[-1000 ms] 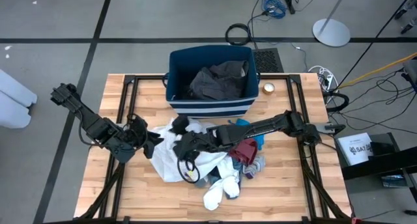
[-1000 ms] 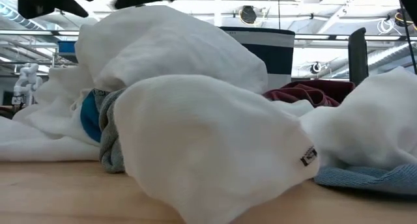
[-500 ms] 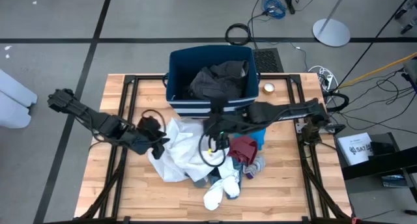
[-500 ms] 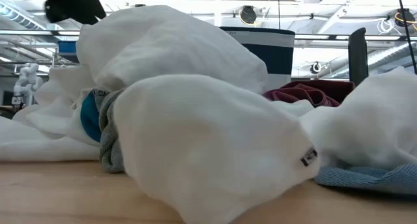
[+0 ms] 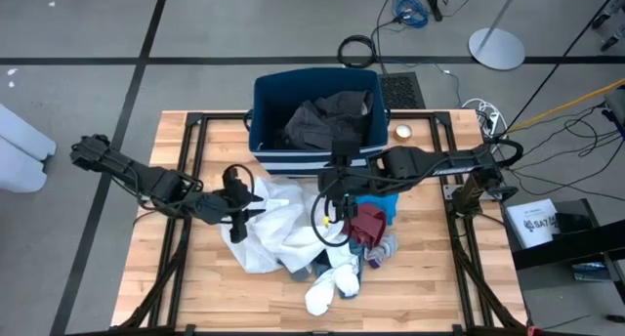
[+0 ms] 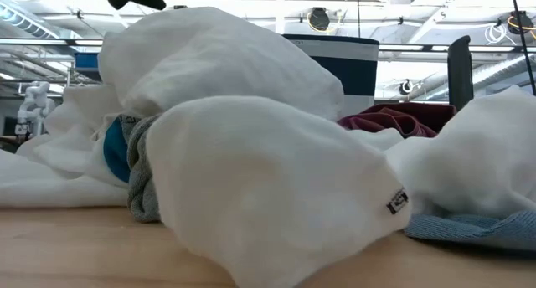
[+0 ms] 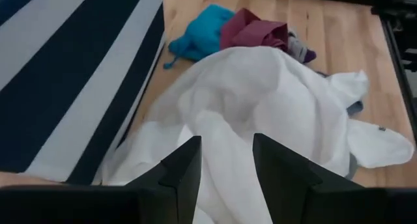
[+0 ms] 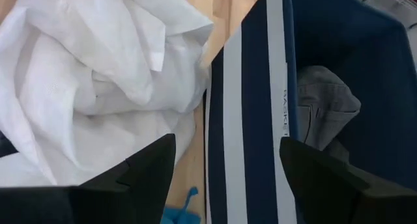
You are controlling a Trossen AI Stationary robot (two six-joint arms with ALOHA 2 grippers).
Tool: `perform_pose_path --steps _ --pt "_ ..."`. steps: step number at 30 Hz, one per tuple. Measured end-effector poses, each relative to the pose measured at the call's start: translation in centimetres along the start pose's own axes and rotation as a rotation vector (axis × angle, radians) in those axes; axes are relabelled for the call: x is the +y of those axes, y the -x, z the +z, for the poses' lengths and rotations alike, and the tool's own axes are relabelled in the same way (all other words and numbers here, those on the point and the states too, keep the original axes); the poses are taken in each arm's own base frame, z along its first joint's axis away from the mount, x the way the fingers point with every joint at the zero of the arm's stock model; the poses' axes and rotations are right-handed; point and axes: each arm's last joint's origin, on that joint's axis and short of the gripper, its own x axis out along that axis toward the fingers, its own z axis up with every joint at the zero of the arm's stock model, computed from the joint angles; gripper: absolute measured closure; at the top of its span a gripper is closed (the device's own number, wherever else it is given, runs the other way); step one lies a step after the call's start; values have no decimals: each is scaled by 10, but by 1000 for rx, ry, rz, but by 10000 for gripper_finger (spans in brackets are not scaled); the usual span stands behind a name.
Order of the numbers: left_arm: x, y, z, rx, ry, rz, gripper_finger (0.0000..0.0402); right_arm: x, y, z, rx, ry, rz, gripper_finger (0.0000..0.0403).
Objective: Sort clothes
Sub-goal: Put the white polo shirt into the blue laundry organizer
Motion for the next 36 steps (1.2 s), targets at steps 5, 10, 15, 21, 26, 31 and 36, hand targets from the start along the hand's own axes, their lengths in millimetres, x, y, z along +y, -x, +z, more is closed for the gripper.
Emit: perform_pose_path --steps 5,10,15,21,26,31,36 --pt "10 -3 1 -9 270 89 253 0 0 0 1 8 0 140" --pt "19 -8 -3 101 436 76 231 0 0 0 -1 20 0 140" --pt "24 -11 -5 131 459 116 194 0 0 0 -1 17 0 140" --pt "33 -13 -10 179 497 192 165 0 0 0 -1 6 0 140" --pt "38 -18 -21 297 479 297 163 0 0 0 0 6 0 140" --pt "31 -36 -23 336 474 282 163 0 0 0 -1 6 1 140" --pt "26 -50 -26 392 443 278 163 0 0 0 -1 -2 4 140"
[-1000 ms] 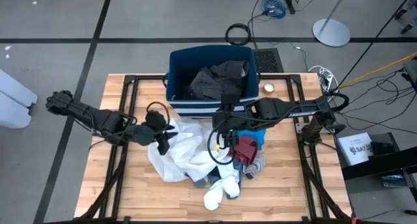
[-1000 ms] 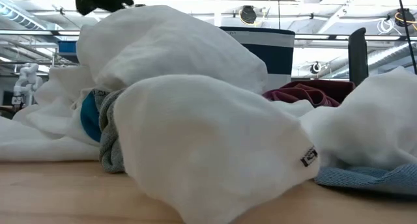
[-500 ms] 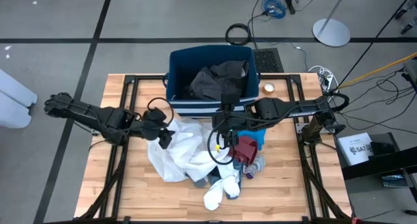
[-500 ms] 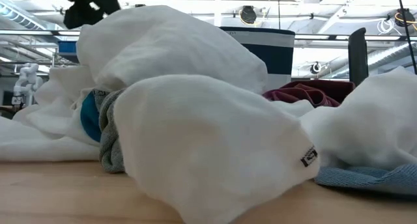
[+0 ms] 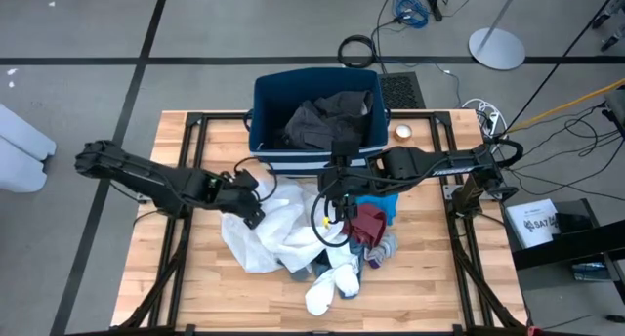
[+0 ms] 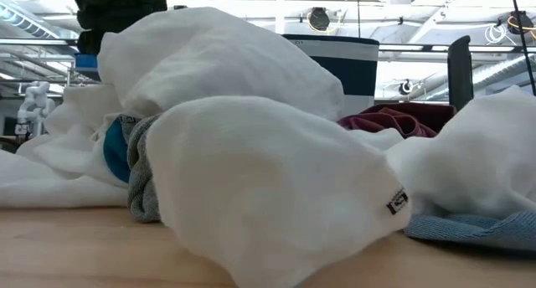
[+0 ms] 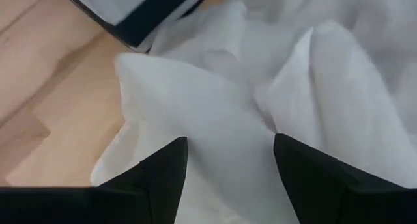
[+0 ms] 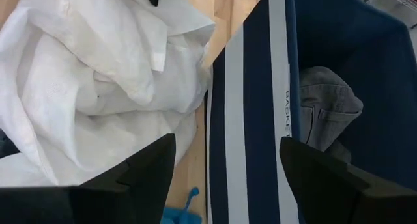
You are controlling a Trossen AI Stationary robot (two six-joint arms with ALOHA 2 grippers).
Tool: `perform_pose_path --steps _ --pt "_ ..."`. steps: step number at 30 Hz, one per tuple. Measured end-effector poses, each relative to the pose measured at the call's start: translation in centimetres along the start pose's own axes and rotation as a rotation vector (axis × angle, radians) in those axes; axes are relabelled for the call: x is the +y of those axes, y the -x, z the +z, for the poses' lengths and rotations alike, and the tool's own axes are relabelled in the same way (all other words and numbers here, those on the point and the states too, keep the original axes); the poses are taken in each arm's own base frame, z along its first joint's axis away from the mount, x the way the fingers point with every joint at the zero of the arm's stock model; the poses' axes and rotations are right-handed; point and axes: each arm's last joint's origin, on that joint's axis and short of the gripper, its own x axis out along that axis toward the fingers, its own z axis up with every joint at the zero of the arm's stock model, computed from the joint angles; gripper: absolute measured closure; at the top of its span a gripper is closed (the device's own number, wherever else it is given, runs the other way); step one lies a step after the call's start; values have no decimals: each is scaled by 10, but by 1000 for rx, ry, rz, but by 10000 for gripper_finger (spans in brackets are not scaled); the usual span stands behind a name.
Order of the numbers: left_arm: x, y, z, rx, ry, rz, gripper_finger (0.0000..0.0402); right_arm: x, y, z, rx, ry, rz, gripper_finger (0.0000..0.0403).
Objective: Sort clothes
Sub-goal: Put the white polo shirt into the blue laundry organizer
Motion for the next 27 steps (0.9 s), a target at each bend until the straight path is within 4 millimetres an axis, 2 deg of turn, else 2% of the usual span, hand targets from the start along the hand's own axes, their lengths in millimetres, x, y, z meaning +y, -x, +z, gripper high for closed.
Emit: perform_pose_path --steps 7,12,15,20,27 --pt "-2 -18 -8 118 -57 122 163 0 0 0 0 -23 9 140" --pt "-7 -23 -17 180 -40 143 163 2 0 0 -4 -25 62 140" --pt "-2 -19 -27 232 16 222 164 2 0 0 -6 -25 80 140" --pt "1 -9 -44 288 204 334 164 2 0 0 -6 -25 80 140" --pt "-17 -6 -53 168 341 219 164 2 0 0 -6 -5 81 140"
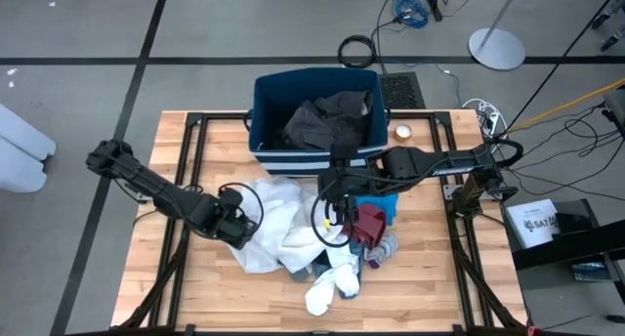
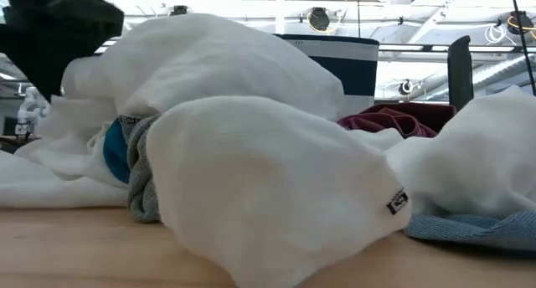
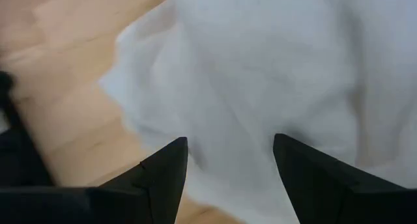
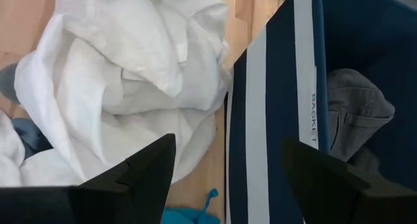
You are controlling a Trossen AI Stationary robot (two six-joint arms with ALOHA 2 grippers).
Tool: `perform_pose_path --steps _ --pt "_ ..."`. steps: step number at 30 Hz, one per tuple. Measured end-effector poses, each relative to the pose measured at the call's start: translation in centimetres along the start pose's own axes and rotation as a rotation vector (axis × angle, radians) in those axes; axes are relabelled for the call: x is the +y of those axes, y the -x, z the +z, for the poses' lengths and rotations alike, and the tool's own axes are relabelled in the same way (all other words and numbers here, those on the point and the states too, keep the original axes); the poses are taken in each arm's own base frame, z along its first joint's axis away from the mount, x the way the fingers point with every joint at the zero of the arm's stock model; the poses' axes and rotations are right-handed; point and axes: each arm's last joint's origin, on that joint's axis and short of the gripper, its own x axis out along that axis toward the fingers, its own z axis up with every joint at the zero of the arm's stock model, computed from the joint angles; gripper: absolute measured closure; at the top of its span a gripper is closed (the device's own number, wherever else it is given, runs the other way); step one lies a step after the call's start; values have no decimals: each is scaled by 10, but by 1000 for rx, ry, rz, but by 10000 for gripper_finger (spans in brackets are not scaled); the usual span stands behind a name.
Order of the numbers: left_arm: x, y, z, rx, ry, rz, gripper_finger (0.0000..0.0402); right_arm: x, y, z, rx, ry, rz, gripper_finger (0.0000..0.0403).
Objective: Sort clothes
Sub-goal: Put the white polo shirt into the blue laundry organizer
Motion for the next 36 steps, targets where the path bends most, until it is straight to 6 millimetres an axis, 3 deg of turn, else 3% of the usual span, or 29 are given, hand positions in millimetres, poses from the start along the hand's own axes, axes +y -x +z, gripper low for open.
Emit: perform_pose_path --steps 12,21,26,36 --pt "2 4 1 -137 149 -30 165 1 0 -5 42 51 32 140" --pt "0 4 1 -180 365 -67 165 4 1 -5 39 113 114 140" --pt "-11 -8 -8 -185 477 -52 165 4 1 -8 68 169 120 140" --pt "-34 -56 -30 -208 609 109 165 6 1 -8 54 258 171 140"
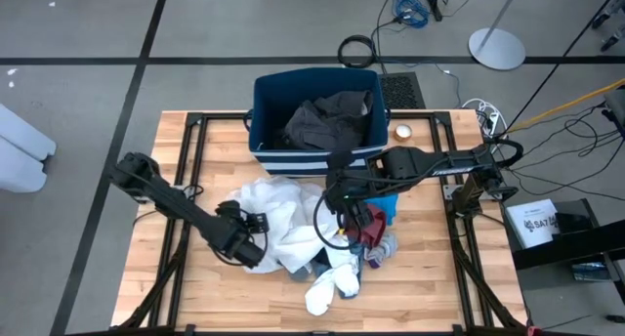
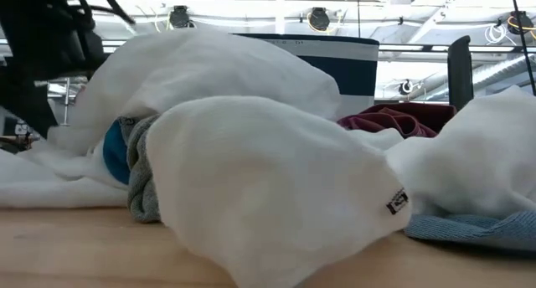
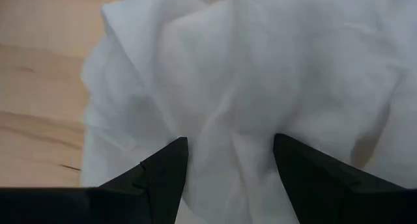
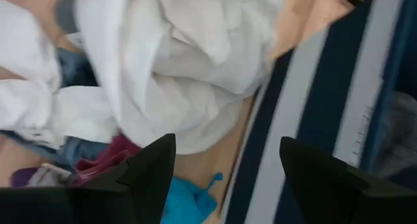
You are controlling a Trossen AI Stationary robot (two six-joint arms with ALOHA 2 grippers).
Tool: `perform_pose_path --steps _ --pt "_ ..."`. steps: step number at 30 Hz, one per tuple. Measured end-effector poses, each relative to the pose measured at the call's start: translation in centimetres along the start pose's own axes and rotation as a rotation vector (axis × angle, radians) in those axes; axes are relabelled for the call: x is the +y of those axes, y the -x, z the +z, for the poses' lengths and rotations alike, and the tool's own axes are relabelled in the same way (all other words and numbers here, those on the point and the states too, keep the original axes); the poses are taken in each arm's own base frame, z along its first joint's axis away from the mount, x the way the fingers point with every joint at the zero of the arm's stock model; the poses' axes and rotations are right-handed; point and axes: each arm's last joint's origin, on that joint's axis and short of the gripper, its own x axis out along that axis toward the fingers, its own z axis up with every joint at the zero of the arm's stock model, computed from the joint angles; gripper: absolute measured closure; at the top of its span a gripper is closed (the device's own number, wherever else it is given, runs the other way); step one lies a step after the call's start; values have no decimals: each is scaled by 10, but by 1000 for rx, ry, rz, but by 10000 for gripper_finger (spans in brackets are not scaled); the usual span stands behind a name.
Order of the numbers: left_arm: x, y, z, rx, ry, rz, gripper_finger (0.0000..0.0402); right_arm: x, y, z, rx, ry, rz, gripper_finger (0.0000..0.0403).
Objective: Sort clothes
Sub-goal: Put the white polo shirt into the blue laundry organizer
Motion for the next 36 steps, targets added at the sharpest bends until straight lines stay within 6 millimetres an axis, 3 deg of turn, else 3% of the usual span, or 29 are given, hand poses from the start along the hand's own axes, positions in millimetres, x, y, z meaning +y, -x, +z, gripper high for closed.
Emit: perform_pose_path --steps 7,14,24,36 --pt "-13 -25 -20 20 35 -3 165 2 0 1 -18 16 53 140" --pt "-11 -46 -35 20 -11 106 165 2 0 -2 5 16 59 140" --pt "-9 -50 -42 32 -90 118 170 2 0 -1 4 -1 57 140" --pt "-11 -51 -44 32 -113 70 296 2 0 -2 6 -13 57 140"
